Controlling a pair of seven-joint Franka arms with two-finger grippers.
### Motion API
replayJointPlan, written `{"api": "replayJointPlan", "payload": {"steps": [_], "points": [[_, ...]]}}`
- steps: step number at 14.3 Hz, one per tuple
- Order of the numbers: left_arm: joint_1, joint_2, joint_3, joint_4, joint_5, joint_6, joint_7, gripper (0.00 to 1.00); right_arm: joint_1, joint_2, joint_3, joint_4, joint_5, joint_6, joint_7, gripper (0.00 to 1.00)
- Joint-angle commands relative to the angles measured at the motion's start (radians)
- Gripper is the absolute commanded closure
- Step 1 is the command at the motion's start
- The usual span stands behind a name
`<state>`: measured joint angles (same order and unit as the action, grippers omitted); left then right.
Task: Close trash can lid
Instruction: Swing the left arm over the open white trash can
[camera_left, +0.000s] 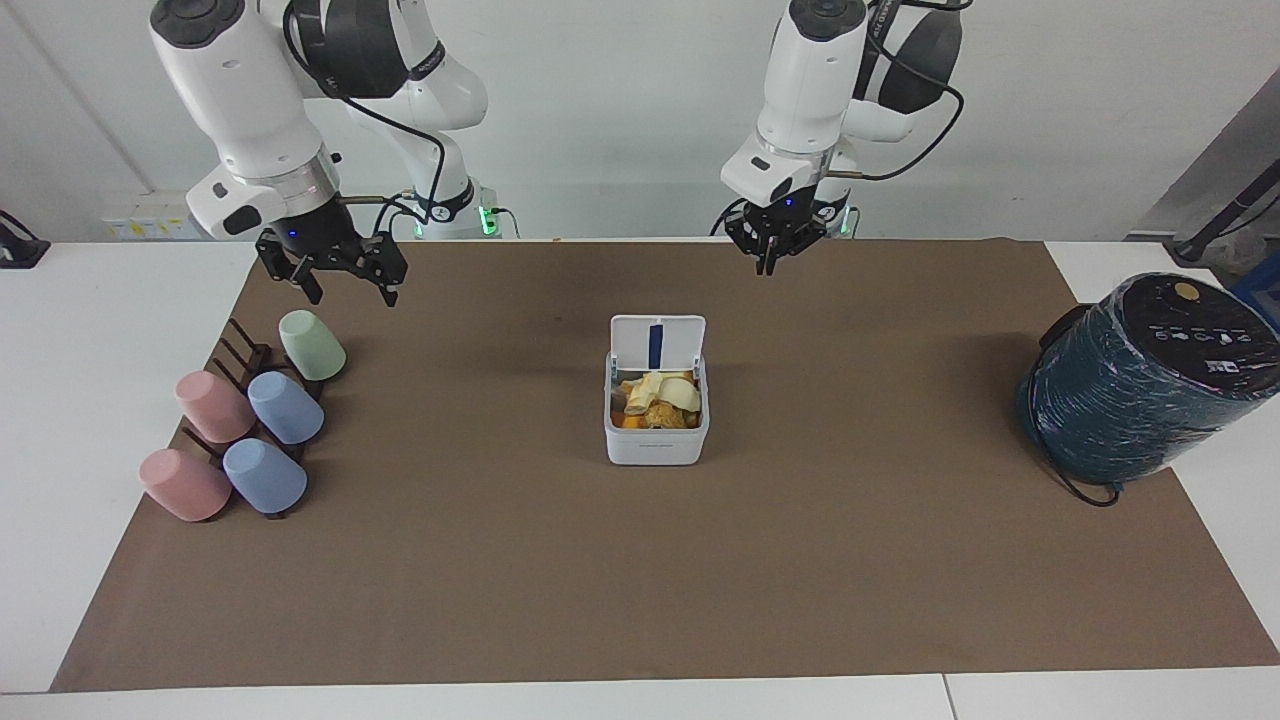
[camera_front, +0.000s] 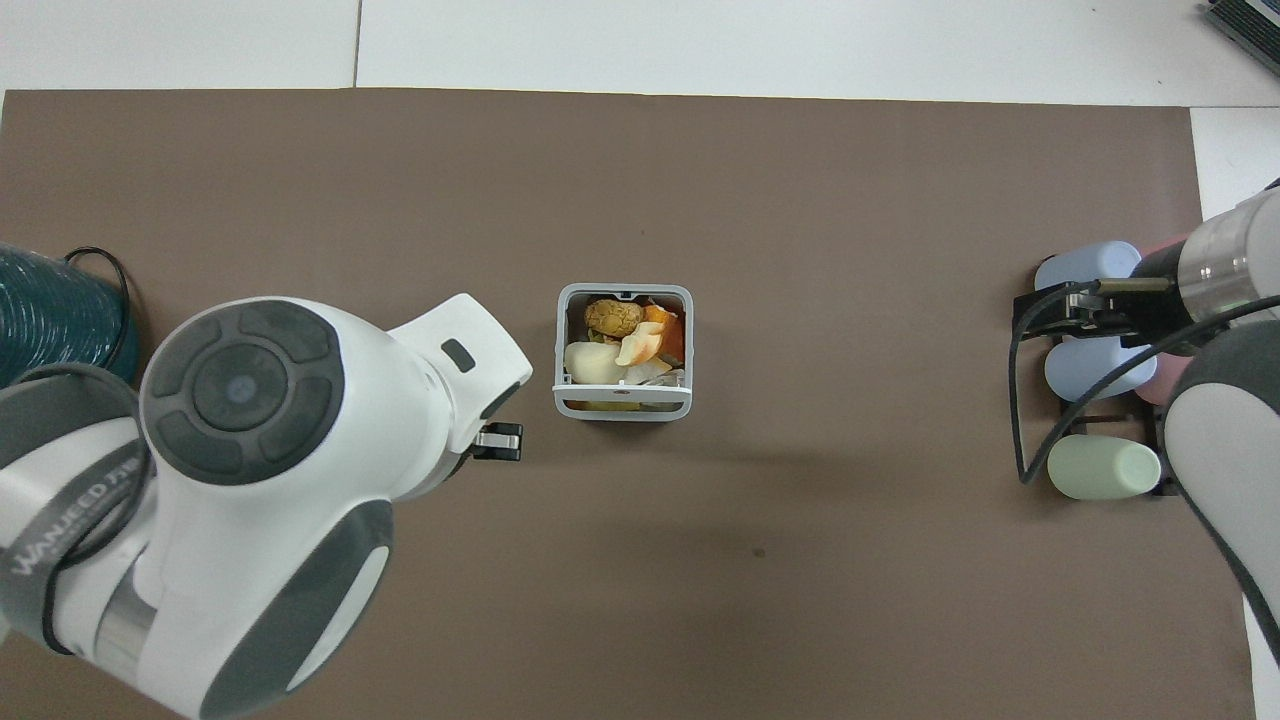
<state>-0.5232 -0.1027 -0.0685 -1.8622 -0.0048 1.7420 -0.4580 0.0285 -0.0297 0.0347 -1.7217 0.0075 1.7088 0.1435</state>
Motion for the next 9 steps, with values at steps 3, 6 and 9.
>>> {"api": "replayJointPlan", "payload": {"steps": [3, 6, 9], "points": [[-0.112, -0.060, 0.016, -0.104, -0.058, 0.143, -0.143, 0.88, -0.002, -0.013, -0.006, -0.012, 0.019, 0.000, -0.025, 0.00], [-0.158, -0.051, 0.016, -0.149, -0.070, 0.250, -0.194, 0.88, -0.002, -0.013, -0.006, -0.012, 0.019, 0.000, -0.025, 0.00], [-0.169, -0.003, 0.016, -0.186, -0.070, 0.390, -0.228, 0.88, -0.002, -0.013, -0.006, -0.012, 0.019, 0.000, -0.025, 0.00]]}}
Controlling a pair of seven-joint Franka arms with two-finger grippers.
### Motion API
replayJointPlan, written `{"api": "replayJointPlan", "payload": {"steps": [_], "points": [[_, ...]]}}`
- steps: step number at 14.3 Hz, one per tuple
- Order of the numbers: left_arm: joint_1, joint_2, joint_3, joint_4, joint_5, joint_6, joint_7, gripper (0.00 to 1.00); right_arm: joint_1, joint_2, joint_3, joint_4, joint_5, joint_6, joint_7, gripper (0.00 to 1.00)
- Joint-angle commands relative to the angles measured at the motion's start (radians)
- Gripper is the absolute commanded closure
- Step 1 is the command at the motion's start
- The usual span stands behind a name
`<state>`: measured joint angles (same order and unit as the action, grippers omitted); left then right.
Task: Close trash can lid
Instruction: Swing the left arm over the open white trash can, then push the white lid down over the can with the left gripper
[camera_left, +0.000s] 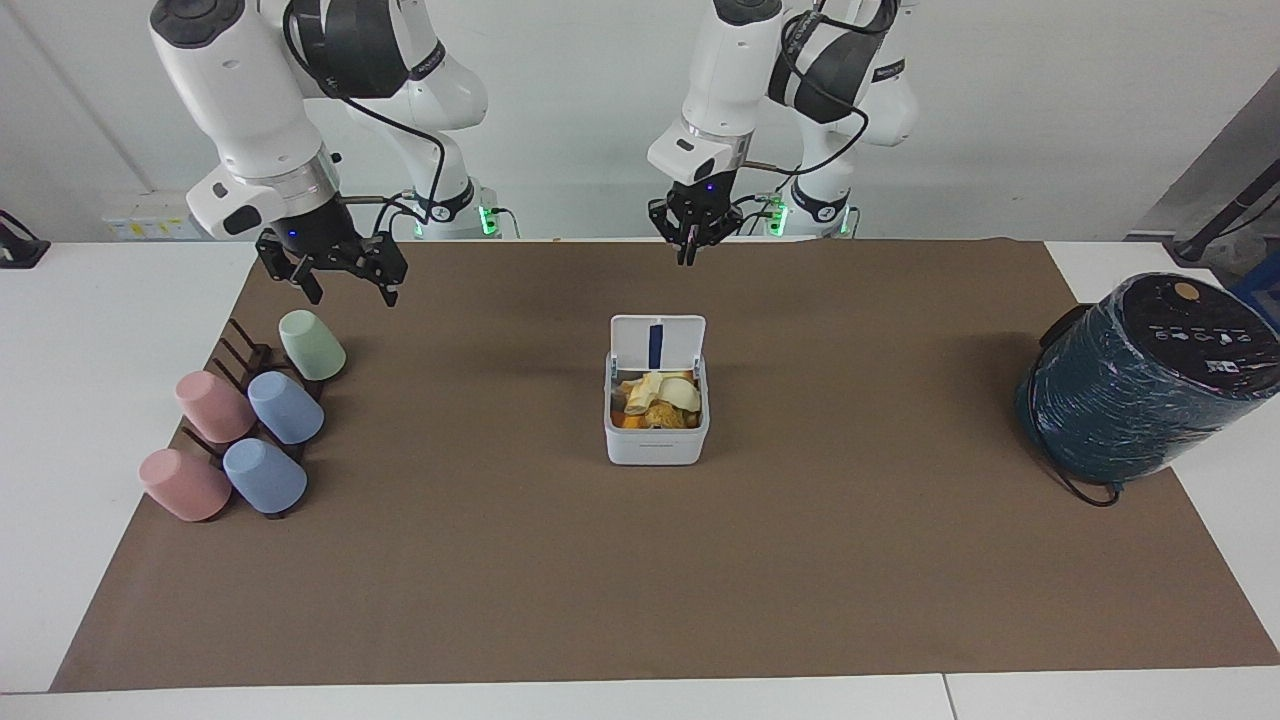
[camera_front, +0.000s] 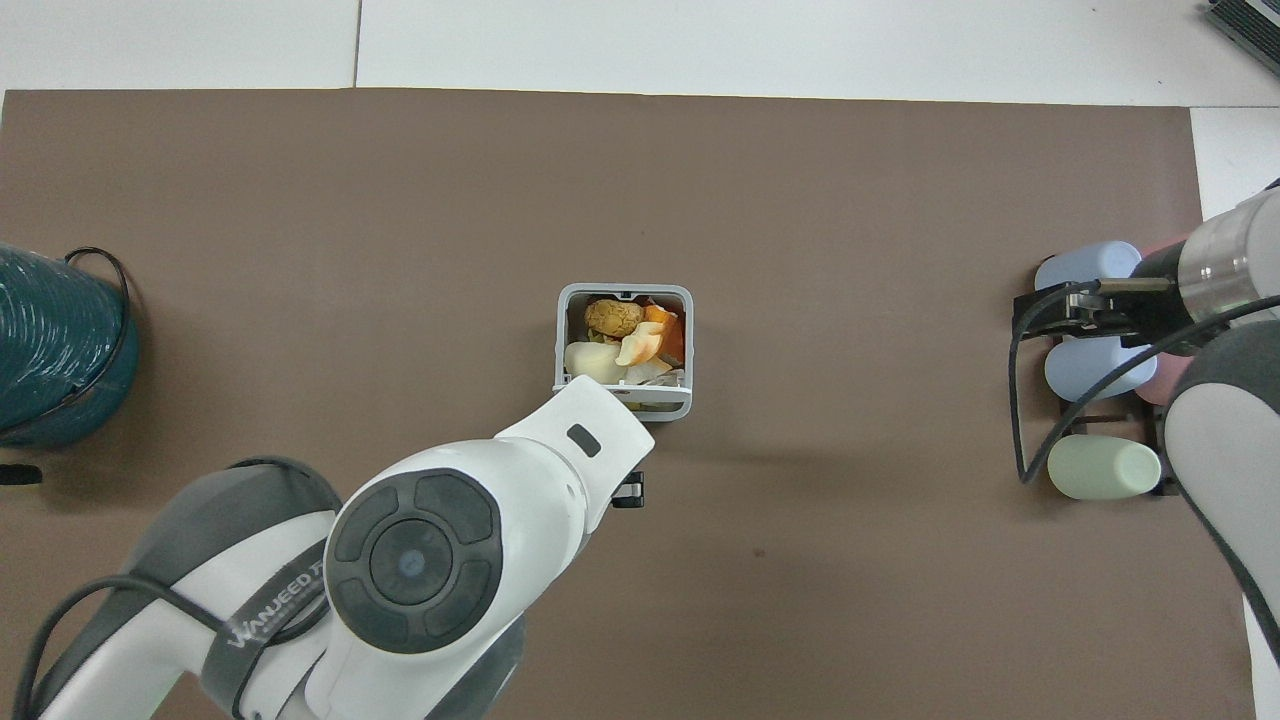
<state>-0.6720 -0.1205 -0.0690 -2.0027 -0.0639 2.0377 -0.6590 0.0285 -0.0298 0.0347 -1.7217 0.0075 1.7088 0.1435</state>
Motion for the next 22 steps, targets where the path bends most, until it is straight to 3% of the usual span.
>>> {"api": "replayJointPlan", "payload": {"steps": [1, 8, 14, 18, 22], "points": [[-0.017, 0.034, 0.018, -0.044, -0.011, 0.137, -0.030, 0.88, -0.002, -0.013, -0.006, -0.012, 0.019, 0.000, -0.025, 0.00], [0.029, 0.172, 0.020, -0.012, -0.089, 0.490, -0.033, 0.90, -0.002, -0.013, -0.006, -0.012, 0.019, 0.000, -0.025, 0.00], [0.064, 0.274, 0.018, 0.079, -0.131, 0.556, -0.027, 0.95, -0.002, -0.013, -0.006, -0.012, 0.019, 0.000, -0.025, 0.00], [0.057, 0.404, 0.020, 0.099, -0.131, 0.677, -0.031, 0.95, -0.002, -0.013, -0.006, -0.012, 0.019, 0.000, -0.025, 0.00], [0.064, 0.412, 0.020, 0.099, -0.131, 0.679, -0.027, 0.95, -0.002, -0.013, -0.006, -0.012, 0.019, 0.000, -0.025, 0.00]]}}
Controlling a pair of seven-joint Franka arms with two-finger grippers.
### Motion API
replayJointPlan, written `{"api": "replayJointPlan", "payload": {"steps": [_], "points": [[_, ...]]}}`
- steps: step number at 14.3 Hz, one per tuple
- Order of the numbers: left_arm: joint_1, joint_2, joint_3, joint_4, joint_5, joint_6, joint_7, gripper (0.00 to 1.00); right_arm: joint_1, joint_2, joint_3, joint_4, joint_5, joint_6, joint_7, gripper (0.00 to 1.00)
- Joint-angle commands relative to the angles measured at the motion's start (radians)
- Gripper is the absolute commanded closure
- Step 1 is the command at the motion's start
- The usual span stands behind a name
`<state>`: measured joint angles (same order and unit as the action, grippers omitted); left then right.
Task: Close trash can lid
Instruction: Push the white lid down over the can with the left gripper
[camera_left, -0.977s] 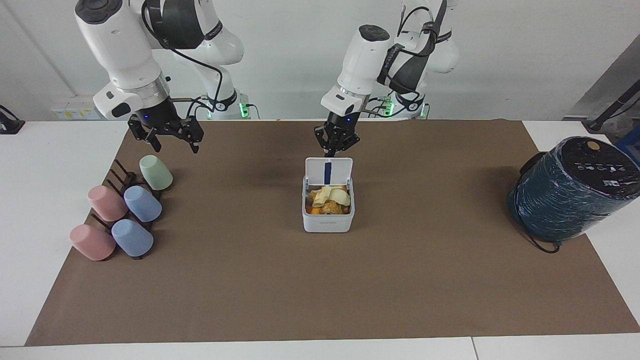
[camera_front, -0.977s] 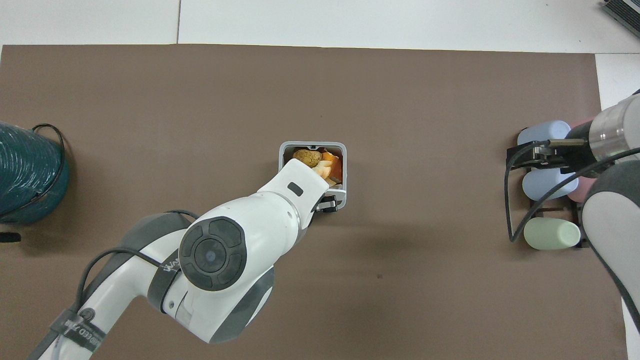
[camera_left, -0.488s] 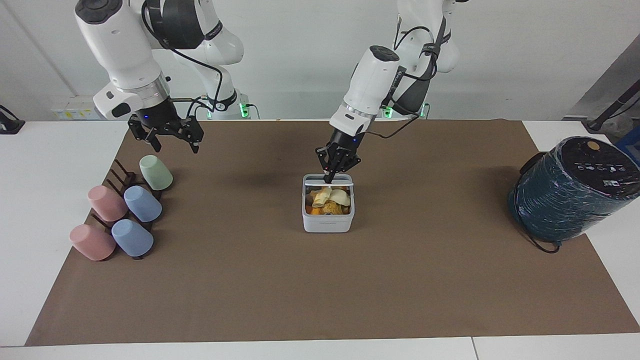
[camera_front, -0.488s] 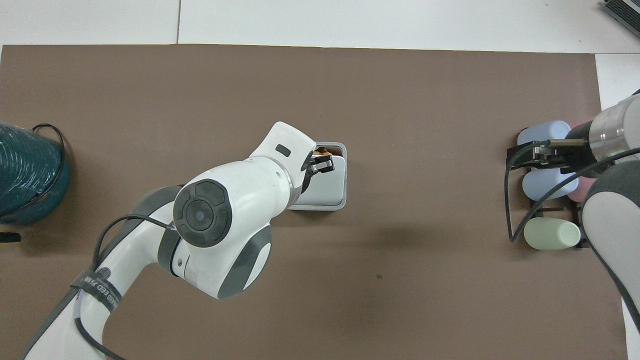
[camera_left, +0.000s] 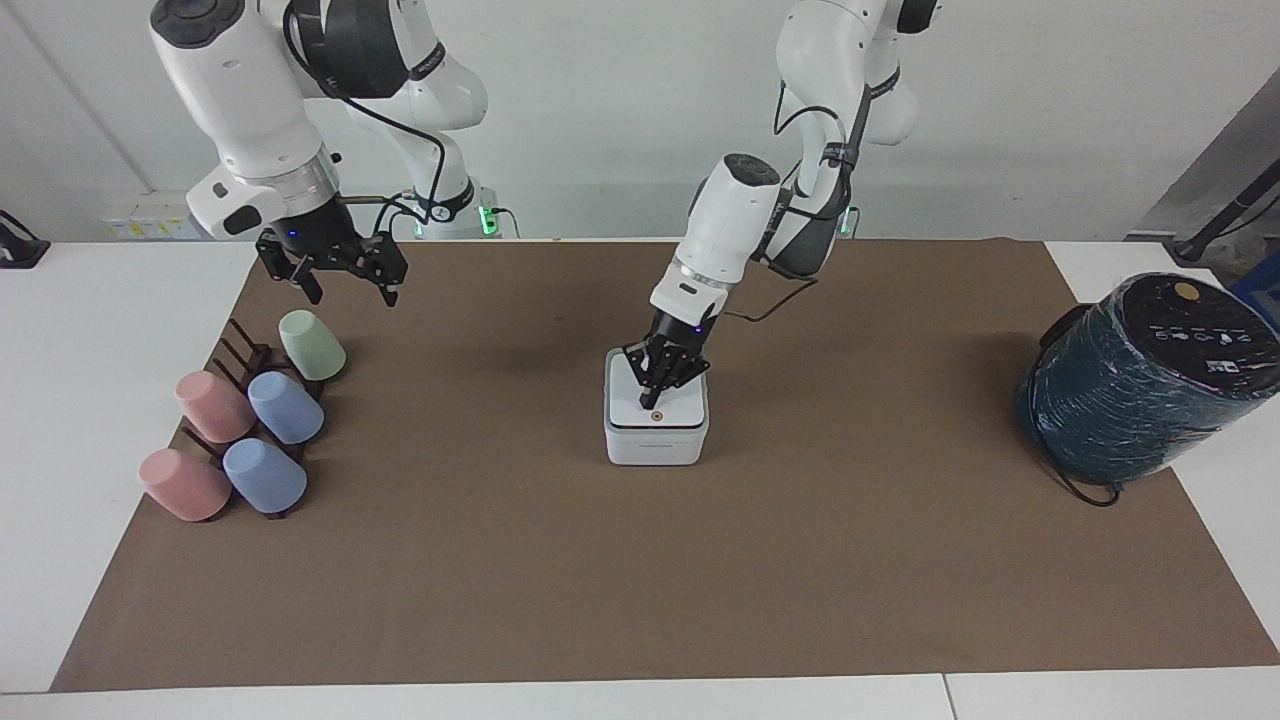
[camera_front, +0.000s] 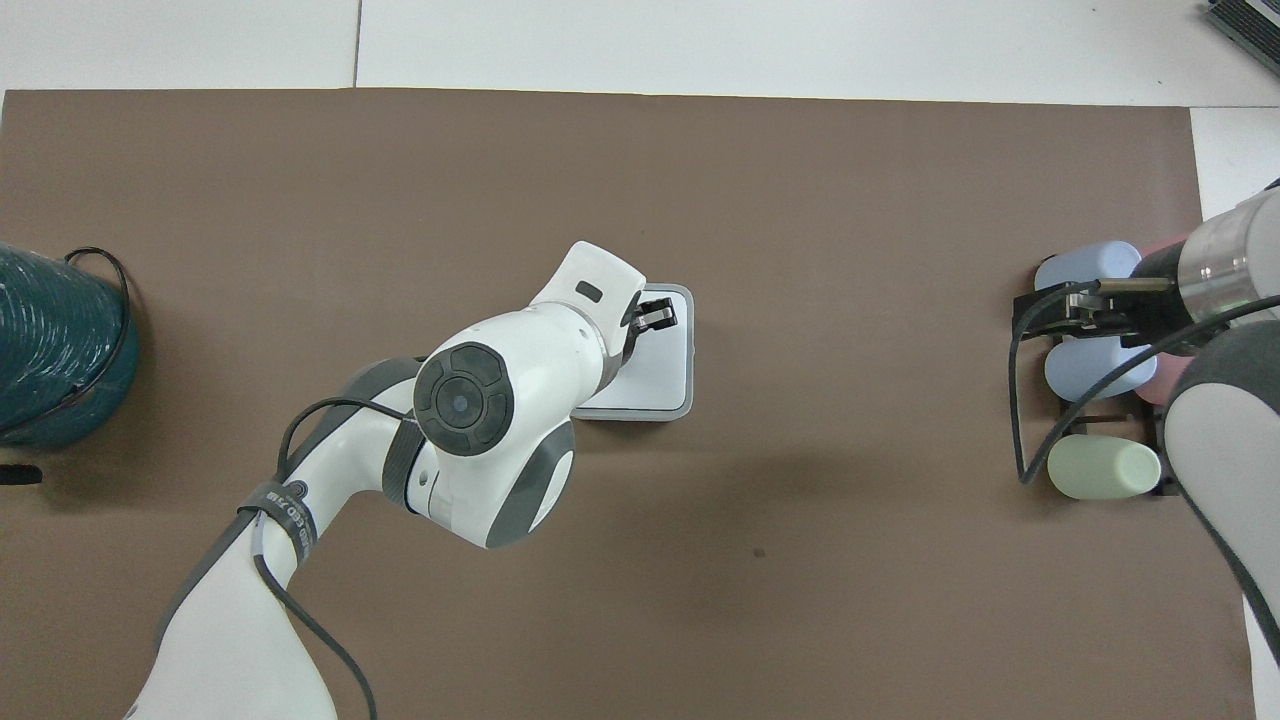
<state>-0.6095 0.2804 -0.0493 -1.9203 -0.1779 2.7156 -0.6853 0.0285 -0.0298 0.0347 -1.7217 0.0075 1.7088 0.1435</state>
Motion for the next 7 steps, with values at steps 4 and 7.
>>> {"api": "replayJointPlan", "payload": {"steps": [4, 7], "points": [[-0.006, 0.026, 0.000, 0.011, -0.015, -0.007, 0.004, 0.95, -0.002, -0.013, -0.006, -0.012, 0.019, 0.000, -0.025, 0.00], [-0.007, 0.052, 0.002, 0.012, -0.012, 0.001, 0.009, 0.95, -0.002, -0.013, -0.006, -0.012, 0.019, 0.000, -0.025, 0.00]]}}
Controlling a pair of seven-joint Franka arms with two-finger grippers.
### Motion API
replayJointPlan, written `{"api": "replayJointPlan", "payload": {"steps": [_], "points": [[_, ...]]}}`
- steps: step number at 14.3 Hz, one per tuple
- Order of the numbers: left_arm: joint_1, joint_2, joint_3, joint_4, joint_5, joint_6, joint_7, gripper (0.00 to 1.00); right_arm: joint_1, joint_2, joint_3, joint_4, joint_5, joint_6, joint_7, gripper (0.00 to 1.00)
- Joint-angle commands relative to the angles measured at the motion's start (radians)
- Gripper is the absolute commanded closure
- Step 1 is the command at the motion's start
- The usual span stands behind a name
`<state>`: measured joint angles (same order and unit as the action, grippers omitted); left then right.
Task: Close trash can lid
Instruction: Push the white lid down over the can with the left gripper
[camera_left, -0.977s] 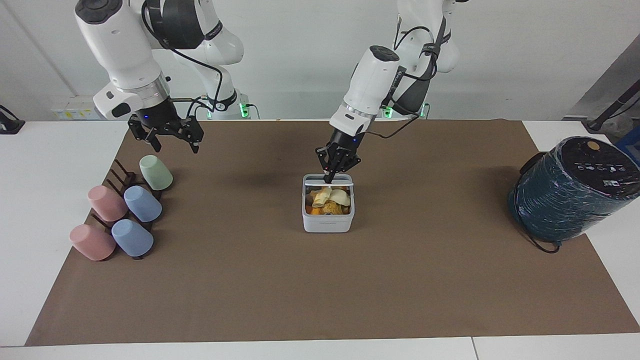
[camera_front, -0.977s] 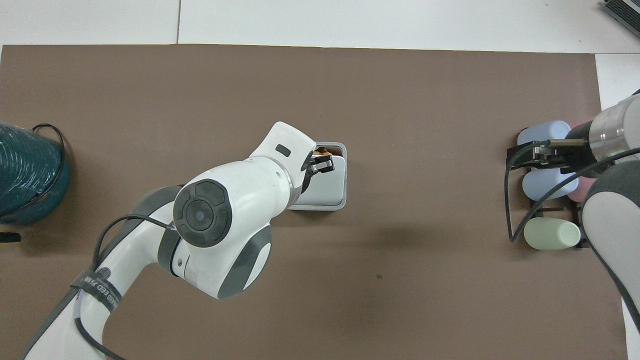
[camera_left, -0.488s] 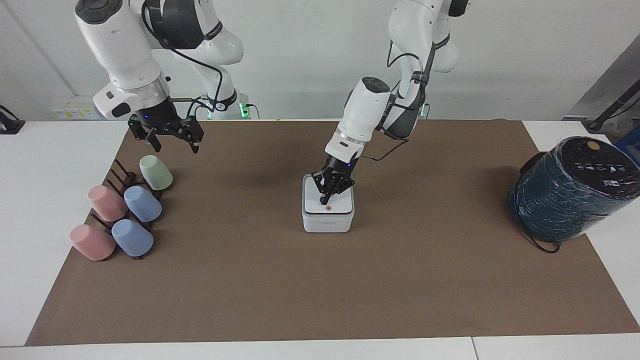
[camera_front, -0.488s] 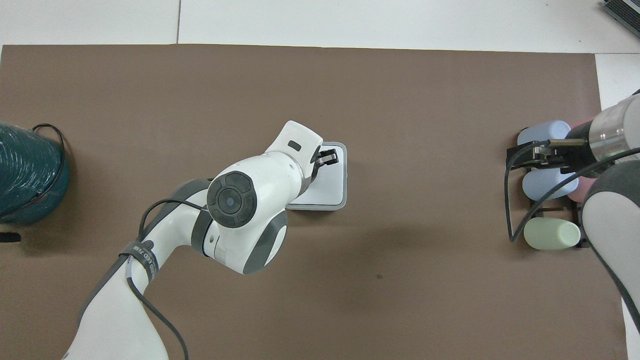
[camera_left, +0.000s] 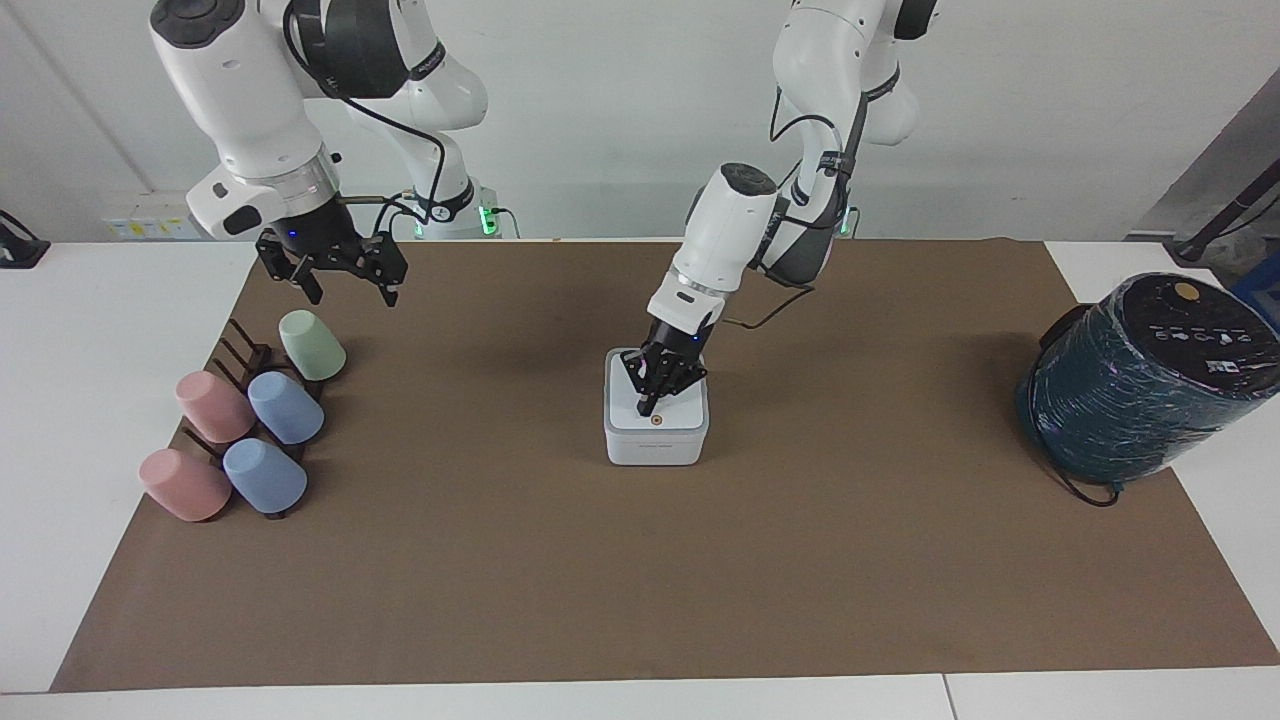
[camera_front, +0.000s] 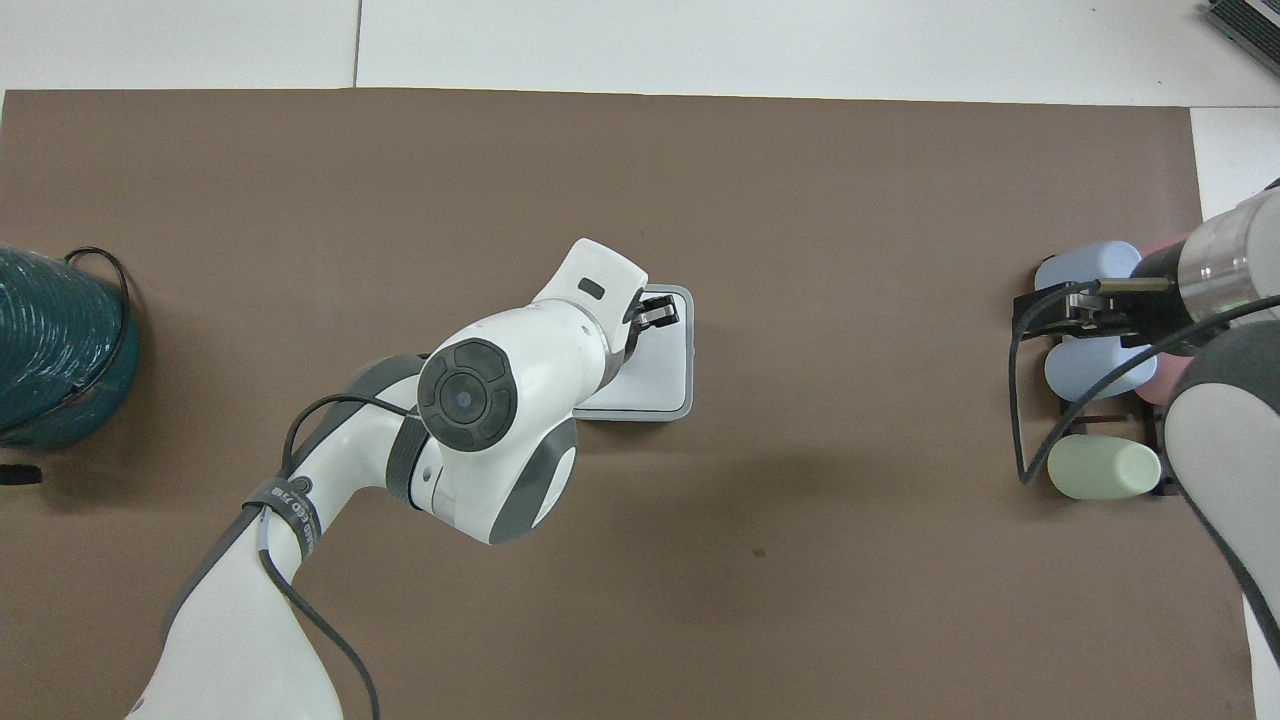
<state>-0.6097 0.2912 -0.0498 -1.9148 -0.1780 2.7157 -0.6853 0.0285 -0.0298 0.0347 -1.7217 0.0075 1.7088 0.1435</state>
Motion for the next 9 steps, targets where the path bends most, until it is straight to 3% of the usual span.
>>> {"api": "replayJointPlan", "payload": {"steps": [1, 5, 9], "points": [[-0.007, 0.046, 0.002, 0.007, -0.012, 0.001, 0.009, 0.95, -0.004, -0.013, -0.006, -0.012, 0.019, 0.000, -0.025, 0.00], [0.004, 0.048, 0.002, 0.048, -0.008, -0.025, 0.009, 0.95, -0.002, -0.013, -0.006, -0.012, 0.019, 0.000, -0.025, 0.00], [0.070, 0.037, 0.008, 0.296, -0.006, -0.391, 0.012, 0.93, -0.002, -0.013, -0.006, -0.012, 0.019, 0.000, -0.025, 0.00]]}}
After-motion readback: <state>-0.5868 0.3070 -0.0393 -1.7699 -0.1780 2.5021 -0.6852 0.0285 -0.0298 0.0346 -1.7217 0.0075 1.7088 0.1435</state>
